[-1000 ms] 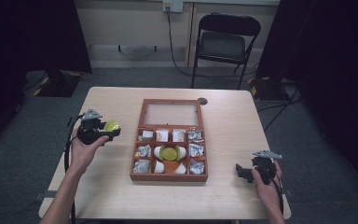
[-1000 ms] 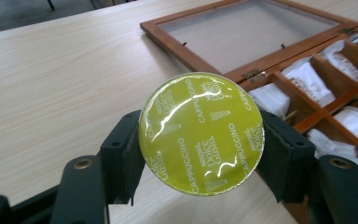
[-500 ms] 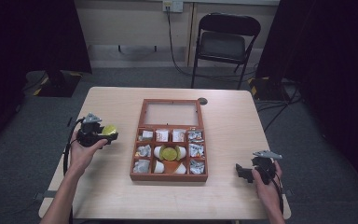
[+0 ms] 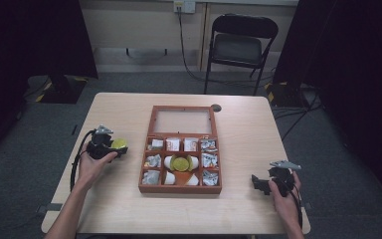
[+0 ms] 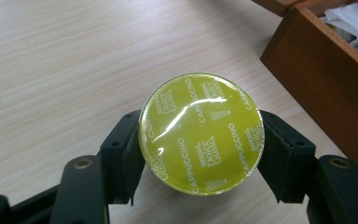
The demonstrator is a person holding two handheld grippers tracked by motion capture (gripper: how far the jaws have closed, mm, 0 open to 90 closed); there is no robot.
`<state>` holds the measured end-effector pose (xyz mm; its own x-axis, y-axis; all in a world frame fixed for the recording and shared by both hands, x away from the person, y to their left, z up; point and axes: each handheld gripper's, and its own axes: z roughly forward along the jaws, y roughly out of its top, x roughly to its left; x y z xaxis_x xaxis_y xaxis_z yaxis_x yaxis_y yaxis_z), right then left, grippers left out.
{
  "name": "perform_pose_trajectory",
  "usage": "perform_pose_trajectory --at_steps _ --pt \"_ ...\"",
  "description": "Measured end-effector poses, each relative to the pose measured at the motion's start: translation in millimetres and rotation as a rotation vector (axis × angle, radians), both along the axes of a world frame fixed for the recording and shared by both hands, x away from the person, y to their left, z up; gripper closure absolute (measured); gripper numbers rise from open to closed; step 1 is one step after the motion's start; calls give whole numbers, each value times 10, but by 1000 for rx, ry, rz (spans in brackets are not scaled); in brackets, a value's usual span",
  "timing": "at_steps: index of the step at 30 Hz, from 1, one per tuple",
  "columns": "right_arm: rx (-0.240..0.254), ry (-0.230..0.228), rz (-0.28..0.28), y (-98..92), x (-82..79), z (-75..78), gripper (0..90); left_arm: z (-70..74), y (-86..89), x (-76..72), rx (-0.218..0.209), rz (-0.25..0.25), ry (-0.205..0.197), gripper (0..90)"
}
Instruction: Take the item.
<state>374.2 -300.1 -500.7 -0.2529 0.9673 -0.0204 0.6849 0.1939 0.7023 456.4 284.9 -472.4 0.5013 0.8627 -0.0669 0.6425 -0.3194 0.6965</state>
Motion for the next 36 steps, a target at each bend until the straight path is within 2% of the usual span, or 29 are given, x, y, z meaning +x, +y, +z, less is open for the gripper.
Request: perform_pose_trajectory --at_steps 2,5,9,15,17,19,20,23,29,32,36 --pt "2 0 -2 2 1 0 0 -6 -28 -4 10 -6 3 379" --pt "1 -1 0 2 2 0 0 -37 -60 9 0 -5 17 379" --pt "2 0 -1 2 2 0 0 -104 -94 20 29 -8 31 378" --pt "3 0 -1 3 2 0 0 -128 -94 20 8 3 19 375" --pt "3 1 -2 3 2 0 0 -155 -102 25 14 2 42 366" --pt "3 1 -2 3 2 0 0 -173 -109 34 -14 0 63 360" --pt "3 1 -3 4 2 0 0 -174 -116 39 -11 1 58 356" --pt "3 1 -2 4 4 0 0 -181 -137 52 9 4 57 312" --pt "4 1 -2 4 5 0 0 -171 -125 52 -10 5 53 215" --pt "3 1 -2 4 5 0 0 -165 -114 49 8 8 45 179" --pt "3 1 -2 4 5 0 0 -151 -91 46 -20 4 41 167"
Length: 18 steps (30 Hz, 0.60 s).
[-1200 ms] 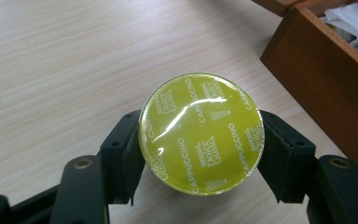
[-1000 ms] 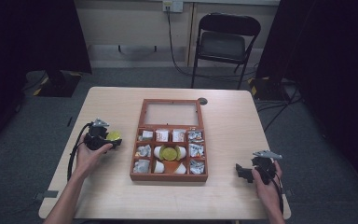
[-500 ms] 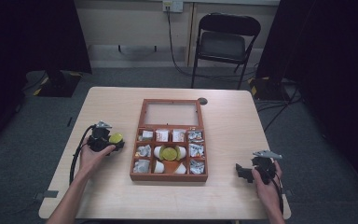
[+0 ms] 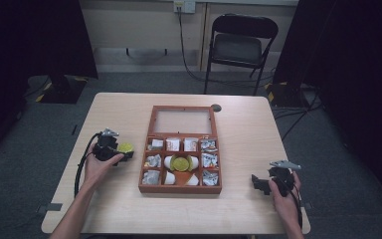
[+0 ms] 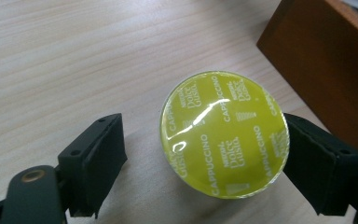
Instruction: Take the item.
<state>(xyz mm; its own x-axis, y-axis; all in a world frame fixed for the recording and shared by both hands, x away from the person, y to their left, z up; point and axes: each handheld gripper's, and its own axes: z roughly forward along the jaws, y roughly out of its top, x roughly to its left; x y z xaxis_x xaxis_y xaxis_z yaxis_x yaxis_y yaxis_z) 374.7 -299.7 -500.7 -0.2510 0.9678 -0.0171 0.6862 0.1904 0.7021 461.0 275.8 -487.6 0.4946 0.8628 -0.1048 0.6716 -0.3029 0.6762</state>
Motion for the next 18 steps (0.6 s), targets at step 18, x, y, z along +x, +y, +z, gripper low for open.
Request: perform_pose_trajectory --at_steps 18 --pt "1 0 0 0 1 0 0 178 80 -89 -39 3 -64 165"
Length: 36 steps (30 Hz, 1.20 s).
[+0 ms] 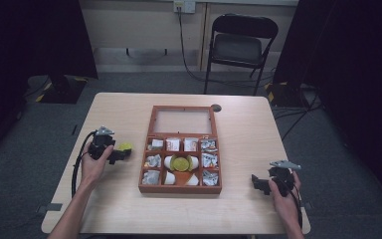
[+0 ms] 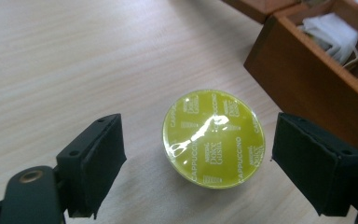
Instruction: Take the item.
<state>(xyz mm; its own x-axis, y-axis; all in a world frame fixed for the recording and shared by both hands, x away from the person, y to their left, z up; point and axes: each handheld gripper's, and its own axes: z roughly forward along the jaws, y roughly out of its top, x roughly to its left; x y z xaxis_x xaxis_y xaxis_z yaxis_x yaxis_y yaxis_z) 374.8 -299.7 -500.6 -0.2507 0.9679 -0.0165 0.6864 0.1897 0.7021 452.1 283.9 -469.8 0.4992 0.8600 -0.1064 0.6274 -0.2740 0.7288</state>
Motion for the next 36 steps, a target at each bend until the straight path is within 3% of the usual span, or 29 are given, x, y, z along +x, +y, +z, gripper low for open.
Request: perform_pose_trajectory --at_steps 3,6,9,13,17,24,33,36 --pt "0 0 0 0 0 0 0 44 28 -29 -35 -3 -1 165" --pt "0 0 0 0 0 0 0 99 45 -76 -11 -8 -17 166" --pt "0 0 0 0 0 0 0 156 93 -133 -21 7 -36 171" --pt "0 0 0 0 0 0 0 204 163 -203 0 4 -32 175" --pt "-1 0 0 -1 2 0 0 237 231 -294 -18 3 -40 173" --pt "0 0 0 -1 3 0 0 287 284 -452 2 9 -64 174" --pt "0 1 -1 -1 5 1 0 259 466 -650 14 67 -52 176" --pt "0 2 -1 -1 9 1 0 208 526 -713 67 106 -36 174"
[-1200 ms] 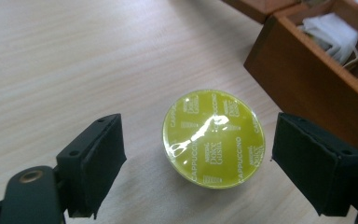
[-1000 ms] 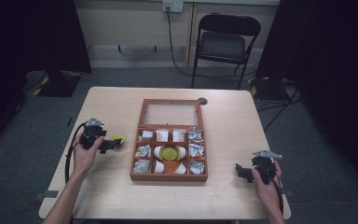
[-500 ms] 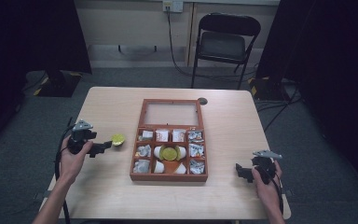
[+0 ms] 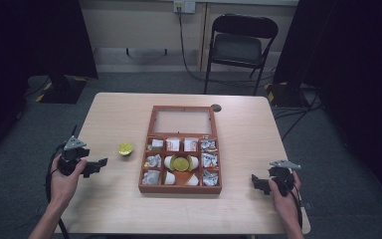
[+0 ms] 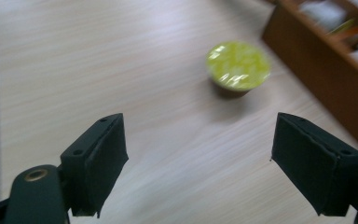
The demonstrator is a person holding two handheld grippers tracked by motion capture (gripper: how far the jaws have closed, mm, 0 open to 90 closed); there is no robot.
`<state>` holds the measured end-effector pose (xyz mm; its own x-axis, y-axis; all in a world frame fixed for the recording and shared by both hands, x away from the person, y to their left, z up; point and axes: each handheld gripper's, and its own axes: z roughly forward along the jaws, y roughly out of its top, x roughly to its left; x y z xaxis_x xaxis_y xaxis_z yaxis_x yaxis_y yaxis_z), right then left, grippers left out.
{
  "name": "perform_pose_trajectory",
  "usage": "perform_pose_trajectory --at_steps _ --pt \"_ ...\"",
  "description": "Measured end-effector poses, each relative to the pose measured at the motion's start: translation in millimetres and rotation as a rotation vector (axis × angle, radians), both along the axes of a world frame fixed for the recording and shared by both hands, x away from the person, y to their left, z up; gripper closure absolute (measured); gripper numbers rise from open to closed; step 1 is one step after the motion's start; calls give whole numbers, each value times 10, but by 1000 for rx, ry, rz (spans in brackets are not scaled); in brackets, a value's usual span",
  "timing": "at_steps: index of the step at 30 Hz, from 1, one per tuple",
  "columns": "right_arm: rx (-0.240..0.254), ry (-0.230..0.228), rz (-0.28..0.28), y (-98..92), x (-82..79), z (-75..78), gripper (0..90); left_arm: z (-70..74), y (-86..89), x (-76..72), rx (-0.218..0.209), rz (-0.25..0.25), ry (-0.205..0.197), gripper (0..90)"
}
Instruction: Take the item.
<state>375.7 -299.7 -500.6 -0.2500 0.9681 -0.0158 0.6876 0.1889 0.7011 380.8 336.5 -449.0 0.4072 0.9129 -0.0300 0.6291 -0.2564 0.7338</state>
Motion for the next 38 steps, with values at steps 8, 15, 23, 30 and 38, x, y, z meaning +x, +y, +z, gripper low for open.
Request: perform_pose_trajectory --at_steps 8,15,23,30,38 --pt "0 -1 -5 2 14 -1 0 -151 148 -136 -24 27 26 173" --pt "0 -1 -2 1 22 -1 0 -417 128 -147 42 45 91 175" --pt "-1 -2 0 0 26 -1 0 -537 182 -213 24 58 16 151" --pt "-3 -1 1 -1 29 -1 0 -566 208 -234 10 67 -1 123" --pt "-3 -1 -1 0 31 -1 0 -569 208 -239 11 85 1 112"
